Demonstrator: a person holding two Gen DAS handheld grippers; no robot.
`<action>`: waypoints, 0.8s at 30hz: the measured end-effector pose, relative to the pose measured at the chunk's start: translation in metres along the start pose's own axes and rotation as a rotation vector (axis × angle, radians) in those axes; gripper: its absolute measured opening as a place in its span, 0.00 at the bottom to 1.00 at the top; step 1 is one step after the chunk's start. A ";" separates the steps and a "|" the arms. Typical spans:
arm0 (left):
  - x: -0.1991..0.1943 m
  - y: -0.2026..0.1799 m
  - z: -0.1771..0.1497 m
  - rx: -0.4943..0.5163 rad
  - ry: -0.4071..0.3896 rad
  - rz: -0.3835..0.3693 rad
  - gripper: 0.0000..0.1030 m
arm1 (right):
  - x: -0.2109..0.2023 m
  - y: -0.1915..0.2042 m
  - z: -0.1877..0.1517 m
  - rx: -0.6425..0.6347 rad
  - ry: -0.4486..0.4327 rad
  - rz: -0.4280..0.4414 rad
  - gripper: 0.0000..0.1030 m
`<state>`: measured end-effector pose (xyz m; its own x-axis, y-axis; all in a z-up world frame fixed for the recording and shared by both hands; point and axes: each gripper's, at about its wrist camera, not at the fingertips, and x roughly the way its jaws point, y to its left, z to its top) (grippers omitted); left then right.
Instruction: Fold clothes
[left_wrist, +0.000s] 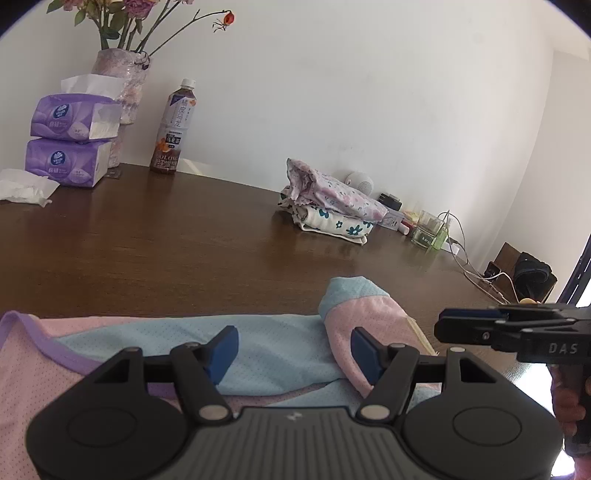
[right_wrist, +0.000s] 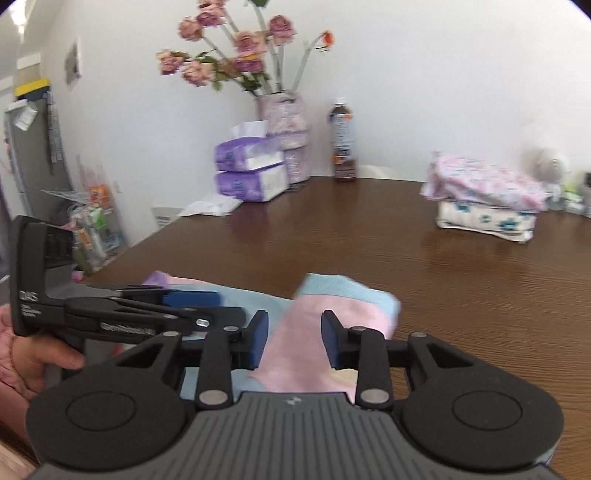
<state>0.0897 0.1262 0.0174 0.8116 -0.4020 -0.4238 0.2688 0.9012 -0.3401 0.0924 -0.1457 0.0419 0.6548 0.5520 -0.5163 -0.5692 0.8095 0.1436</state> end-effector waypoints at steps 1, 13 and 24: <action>-0.001 -0.002 0.002 -0.008 -0.018 -0.014 0.63 | 0.000 -0.008 -0.003 0.025 0.011 -0.026 0.31; 0.051 -0.058 0.027 0.085 0.020 -0.066 0.31 | 0.026 -0.003 -0.030 -0.014 0.069 0.003 0.27; 0.059 -0.036 0.014 -0.011 0.078 -0.026 0.25 | 0.020 -0.019 -0.030 0.043 0.033 0.043 0.28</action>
<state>0.1349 0.0720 0.0161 0.7614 -0.4372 -0.4787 0.2835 0.8885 -0.3607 0.1013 -0.1559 0.0035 0.6128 0.5803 -0.5365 -0.5745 0.7932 0.2018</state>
